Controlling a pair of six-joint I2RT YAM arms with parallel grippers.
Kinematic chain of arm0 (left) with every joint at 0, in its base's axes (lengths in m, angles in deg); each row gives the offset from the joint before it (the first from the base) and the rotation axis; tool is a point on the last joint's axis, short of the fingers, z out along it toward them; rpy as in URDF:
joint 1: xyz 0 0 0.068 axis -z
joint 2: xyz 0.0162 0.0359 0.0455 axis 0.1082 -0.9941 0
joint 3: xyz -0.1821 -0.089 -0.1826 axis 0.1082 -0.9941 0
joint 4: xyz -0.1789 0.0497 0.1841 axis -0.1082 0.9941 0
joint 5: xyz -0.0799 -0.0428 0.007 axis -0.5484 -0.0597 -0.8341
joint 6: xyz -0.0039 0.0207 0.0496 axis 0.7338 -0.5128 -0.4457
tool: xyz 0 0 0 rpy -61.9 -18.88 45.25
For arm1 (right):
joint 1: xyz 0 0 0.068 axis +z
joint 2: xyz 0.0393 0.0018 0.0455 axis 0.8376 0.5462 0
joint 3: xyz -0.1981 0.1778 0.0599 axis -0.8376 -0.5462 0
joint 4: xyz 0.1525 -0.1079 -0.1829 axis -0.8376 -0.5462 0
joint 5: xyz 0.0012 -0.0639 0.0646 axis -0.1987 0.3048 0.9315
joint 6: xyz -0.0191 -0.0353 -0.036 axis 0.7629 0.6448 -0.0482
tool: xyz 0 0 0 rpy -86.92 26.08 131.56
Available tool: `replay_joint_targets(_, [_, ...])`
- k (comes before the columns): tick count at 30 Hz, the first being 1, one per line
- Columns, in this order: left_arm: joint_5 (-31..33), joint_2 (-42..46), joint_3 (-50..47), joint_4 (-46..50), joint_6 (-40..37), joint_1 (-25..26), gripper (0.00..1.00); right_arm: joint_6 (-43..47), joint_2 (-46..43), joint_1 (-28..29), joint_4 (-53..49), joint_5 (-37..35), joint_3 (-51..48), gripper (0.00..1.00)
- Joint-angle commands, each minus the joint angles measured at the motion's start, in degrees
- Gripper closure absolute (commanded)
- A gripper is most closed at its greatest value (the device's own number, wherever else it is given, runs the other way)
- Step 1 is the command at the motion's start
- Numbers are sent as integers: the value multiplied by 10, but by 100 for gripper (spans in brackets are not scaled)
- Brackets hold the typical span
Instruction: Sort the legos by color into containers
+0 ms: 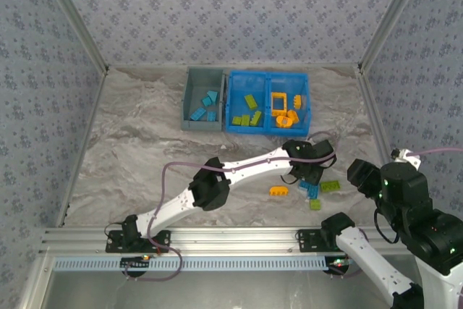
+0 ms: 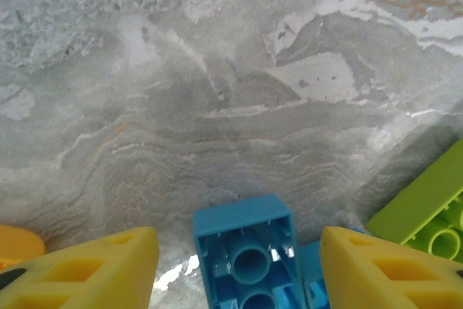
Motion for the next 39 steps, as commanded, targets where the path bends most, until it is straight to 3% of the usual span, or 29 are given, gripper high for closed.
replay_joint_targets(1, [-18,-19,28,-7,8,-3,43,-18,-5,1,5,12,-7,32])
replay_joint_targets(8, [-10,-26,28,4,10,-6,64,-23,-5,1,16,26,-23,33])
replay_joint_targets(17, [32,-19,24,53,10,-6,65,-20,-3,1,32,41,-39,33])
replay_joint_targets(23, [37,20,16,46,2,-4,74,-15,-2,1,39,42,-45,33])
replay_joint_targets(28, [63,115,12,46,-2,-8,74,11,2,1,59,52,-47,33])
replay_joint_targets(31, [84,190,-26,49,0,-21,74,50,18,1,105,108,-54,32])
replay_joint_targets(35, [102,310,-141,34,-1,-58,74,96,50,2,191,213,-74,33])
replay_joint_targets(39, [110,421,-269,19,-7,-120,74,104,90,15,251,261,-105,33])
